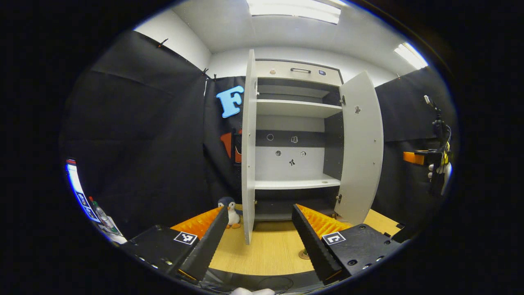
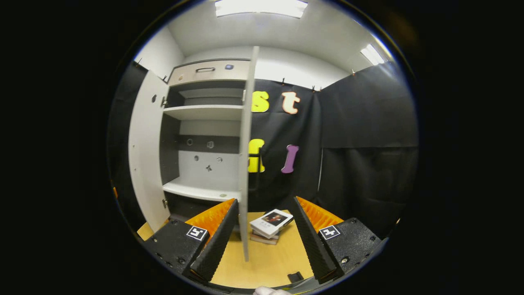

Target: Grasp the bottle in the cabinet with the left hand and place it on the coaster, then close the right door with the right hand and the left door with the left hand.

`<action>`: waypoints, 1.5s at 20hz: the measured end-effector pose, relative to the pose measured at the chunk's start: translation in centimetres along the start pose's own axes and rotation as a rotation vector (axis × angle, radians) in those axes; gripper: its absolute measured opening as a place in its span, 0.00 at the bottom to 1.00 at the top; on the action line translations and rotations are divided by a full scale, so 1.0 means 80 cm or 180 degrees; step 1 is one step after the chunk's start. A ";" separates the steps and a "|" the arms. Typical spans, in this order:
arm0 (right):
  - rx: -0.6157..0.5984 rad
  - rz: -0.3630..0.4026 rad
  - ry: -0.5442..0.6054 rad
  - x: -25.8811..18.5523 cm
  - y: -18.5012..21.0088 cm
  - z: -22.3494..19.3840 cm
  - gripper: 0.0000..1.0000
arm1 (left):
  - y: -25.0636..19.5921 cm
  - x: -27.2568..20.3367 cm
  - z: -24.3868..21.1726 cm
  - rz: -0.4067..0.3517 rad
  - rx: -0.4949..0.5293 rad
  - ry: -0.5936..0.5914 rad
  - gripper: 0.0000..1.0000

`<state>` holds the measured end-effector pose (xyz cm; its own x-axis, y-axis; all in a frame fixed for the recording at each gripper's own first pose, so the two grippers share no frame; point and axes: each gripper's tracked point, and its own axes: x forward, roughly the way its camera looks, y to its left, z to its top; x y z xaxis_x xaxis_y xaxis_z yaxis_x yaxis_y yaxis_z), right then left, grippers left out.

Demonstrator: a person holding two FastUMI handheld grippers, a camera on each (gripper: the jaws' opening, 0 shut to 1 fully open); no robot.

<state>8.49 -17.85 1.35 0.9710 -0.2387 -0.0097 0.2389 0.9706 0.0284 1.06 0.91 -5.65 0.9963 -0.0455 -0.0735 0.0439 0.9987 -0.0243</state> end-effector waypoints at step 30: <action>0.0231 0.1655 0.0202 0.205 0.094 0.027 0.81 | -0.189 0.110 0.043 0.0539 0.0132 -0.0032 0.95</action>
<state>26.21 -14.53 3.57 0.9598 0.2783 -0.0363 -0.2726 0.9553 0.1148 9.45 -14.48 -2.49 0.9903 0.1234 -0.0632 -0.1218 0.9921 0.0287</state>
